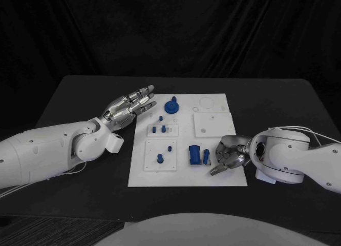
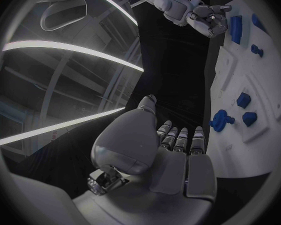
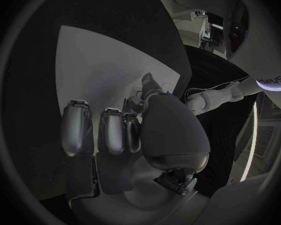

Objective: Assemble the parts on the task board

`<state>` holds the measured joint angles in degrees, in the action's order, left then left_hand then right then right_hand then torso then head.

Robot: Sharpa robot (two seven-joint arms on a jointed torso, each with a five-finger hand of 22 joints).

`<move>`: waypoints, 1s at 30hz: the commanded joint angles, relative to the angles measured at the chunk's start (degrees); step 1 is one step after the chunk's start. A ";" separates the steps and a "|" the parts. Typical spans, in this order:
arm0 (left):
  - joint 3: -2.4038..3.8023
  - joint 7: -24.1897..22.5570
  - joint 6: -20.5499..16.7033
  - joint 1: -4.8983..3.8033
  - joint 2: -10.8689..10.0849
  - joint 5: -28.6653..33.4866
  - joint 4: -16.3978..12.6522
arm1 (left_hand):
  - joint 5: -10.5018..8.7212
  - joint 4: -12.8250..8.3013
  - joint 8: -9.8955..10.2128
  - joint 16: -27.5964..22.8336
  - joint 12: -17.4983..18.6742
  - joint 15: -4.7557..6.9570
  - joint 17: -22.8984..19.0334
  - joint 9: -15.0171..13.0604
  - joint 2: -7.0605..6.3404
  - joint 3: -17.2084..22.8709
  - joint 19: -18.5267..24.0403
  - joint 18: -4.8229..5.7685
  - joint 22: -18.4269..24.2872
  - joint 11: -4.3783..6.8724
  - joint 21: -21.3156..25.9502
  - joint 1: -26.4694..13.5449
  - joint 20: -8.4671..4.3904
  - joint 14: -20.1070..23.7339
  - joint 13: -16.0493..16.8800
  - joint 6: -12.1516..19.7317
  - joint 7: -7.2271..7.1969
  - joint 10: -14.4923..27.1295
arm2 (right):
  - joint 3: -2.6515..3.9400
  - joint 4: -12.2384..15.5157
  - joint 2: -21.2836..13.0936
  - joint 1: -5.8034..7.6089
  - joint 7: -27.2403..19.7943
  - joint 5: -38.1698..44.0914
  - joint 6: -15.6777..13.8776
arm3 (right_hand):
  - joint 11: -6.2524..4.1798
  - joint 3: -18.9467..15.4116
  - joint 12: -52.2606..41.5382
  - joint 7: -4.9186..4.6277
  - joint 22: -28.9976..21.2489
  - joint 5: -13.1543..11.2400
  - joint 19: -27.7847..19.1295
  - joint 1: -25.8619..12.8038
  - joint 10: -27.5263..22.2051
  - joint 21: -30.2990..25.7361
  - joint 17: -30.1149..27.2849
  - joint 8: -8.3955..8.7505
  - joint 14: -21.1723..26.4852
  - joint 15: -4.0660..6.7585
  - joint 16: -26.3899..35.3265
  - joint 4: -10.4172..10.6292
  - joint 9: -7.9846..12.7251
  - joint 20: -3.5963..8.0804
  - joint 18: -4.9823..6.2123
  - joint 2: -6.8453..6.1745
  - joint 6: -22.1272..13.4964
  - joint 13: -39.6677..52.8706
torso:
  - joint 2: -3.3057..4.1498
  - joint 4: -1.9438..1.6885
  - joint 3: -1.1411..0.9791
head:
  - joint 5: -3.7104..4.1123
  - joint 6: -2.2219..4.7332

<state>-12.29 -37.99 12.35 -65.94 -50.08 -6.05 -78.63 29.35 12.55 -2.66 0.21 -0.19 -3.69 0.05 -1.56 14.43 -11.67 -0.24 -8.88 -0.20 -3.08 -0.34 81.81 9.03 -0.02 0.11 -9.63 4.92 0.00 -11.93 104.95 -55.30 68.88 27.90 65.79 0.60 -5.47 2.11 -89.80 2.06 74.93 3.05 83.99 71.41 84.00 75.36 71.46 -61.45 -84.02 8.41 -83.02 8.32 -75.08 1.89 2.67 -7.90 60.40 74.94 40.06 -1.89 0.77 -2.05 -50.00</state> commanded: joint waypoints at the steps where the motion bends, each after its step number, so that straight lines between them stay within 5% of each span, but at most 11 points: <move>1: 0.05 -0.61 0.71 0.09 0.05 0.26 -0.06 | 0.31 -0.22 -0.22 -0.21 0.15 -0.09 -0.05 -0.06 -0.10 0.03 0.03 -0.73 -0.09 -0.46 0.15 0.59 0.34 0.02 -0.07 -0.11 0.45 -0.09 | 0.01 0.40 -0.07 -0.15 -0.97 -0.12 1.62 | -0.12 -0.70 -0.20 -0.18 10.49 -0.17 1.17 0.17 6.00 -0.37 -0.06 0.32 -2.86 0.13 0.22 1.64 -0.27 0.15 0.73 -0.73 -0.39 15.06 | 0.01 0.06 -0.07 | -0.01 0.00; 6: 0.05 -0.61 0.73 0.13 0.07 0.26 -0.04 | 0.31 -0.22 -0.22 -0.21 0.15 -0.09 -0.05 -0.06 -0.10 0.03 0.03 -0.73 -0.09 -0.46 0.15 0.59 0.34 0.02 -0.07 -0.11 0.45 -0.09 | 0.01 0.92 -0.18 -0.15 -1.30 -0.88 0.24 | -0.13 -2.38 -0.20 -0.15 10.46 -0.15 1.14 -1.96 6.00 -0.54 0.25 0.78 -2.94 0.12 0.12 6.83 -0.55 0.13 0.76 -1.55 -0.56 15.06 | -0.01 0.00 -0.05 | 0.08 0.00; 8: 0.05 -0.62 0.74 0.14 0.04 0.26 -0.05 | 0.31 -0.22 -0.22 -0.21 0.15 -0.09 -0.05 -0.06 -0.10 0.03 0.03 -0.73 -0.09 -0.46 0.15 0.59 0.34 0.02 -0.07 -0.11 0.45 -0.09 | 0.01 1.34 -0.38 -0.15 -1.50 -1.39 -1.00 | -0.11 -2.71 -0.20 -0.15 10.44 -0.04 1.14 -4.29 6.00 -0.64 0.37 1.11 -2.97 0.11 0.07 8.37 -0.56 0.12 0.79 -0.92 -0.75 15.06 | 0.00 0.02 -0.07 | 0.00 0.00; 13: 0.05 -0.57 0.70 0.16 -0.05 0.26 -0.08 | 0.31 -0.22 -0.22 -0.21 0.15 -0.09 -0.05 -0.06 -0.10 0.03 0.03 -0.73 -0.09 -0.46 0.15 0.59 0.34 0.02 -0.07 -0.11 0.45 -0.09 | 0.02 2.32 -1.18 -0.11 -1.57 -2.32 -3.75 | -0.16 -2.35 -0.20 -0.10 10.53 0.63 1.29 -9.70 6.00 -0.39 1.11 1.30 -3.13 0.12 -0.25 8.36 -0.90 0.11 0.75 1.88 -0.36 15.06 | 0.00 0.02 -0.03 | -0.07 0.00; 17: 0.05 -0.52 0.59 0.17 -0.06 0.26 -0.10 | 0.31 -0.22 -0.22 -0.21 0.15 -0.09 -0.05 -0.06 -0.10 0.03 0.03 -0.73 -0.09 -0.46 0.15 0.59 0.34 0.02 -0.07 -0.11 0.45 -0.09 | 0.03 2.72 -1.62 0.02 -1.02 -3.13 -4.99 | -0.23 -1.95 -0.20 -0.01 10.57 4.30 1.36 -11.01 6.00 -0.28 1.39 1.35 -3.18 0.20 -0.39 8.03 -1.33 0.15 0.72 4.58 0.07 15.06 | -0.02 0.01 -0.01 | 0.03 0.00; 25: 0.05 -0.44 0.52 0.17 0.01 0.26 -0.14 | 0.31 -0.22 -0.22 -0.21 0.15 -0.09 -0.05 -0.06 -0.10 0.03 0.03 -0.73 -0.09 -0.46 0.15 0.59 0.34 0.02 -0.07 -0.11 0.45 -0.09 | 0.03 2.78 -1.40 0.10 0.10 -3.85 -5.02 | -0.29 -1.71 -0.20 0.03 10.64 9.15 1.46 -9.02 6.00 -0.02 1.84 1.37 -3.25 0.24 -0.61 6.18 -1.98 0.21 0.67 5.95 0.45 15.06 | -0.04 -0.08 0.03 | 0.46 0.00; 30: 0.05 -0.41 0.51 0.17 0.04 0.26 -0.16 | 0.38 -0.43 -0.25 -0.21 0.14 -0.08 -0.05 -0.06 -0.09 0.10 0.04 -0.76 -0.09 -0.49 0.16 0.61 0.35 0.02 -0.06 -0.15 0.49 -0.12 | 0.03 2.60 -0.98 0.11 0.83 -3.29 -4.83 | -0.39 -1.30 -0.20 0.16 10.74 16.74 1.58 -7.87 6.00 0.36 2.35 0.73 -3.33 0.33 -0.86 4.99 -2.82 0.31 0.61 6.83 1.49 15.06 | 0.01 -0.05 0.04 | 0.40 0.00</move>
<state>-12.28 -37.88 12.39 -65.85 -50.13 -6.05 -78.64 29.35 12.39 -2.66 0.21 -0.19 -3.69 0.09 -1.55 14.43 -11.51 -0.23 -8.86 -0.20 -3.26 -0.34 81.81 9.03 -0.02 0.13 -9.84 5.13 -0.19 -11.91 107.49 -56.32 68.95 27.33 62.62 -3.31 -5.47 0.98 -89.80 2.29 74.91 19.85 84.00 63.05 84.00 75.49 73.76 -60.65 -84.03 8.40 -83.68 13.41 -75.02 1.88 2.67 -0.90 61.66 74.92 40.02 -1.94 0.81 -1.62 -50.00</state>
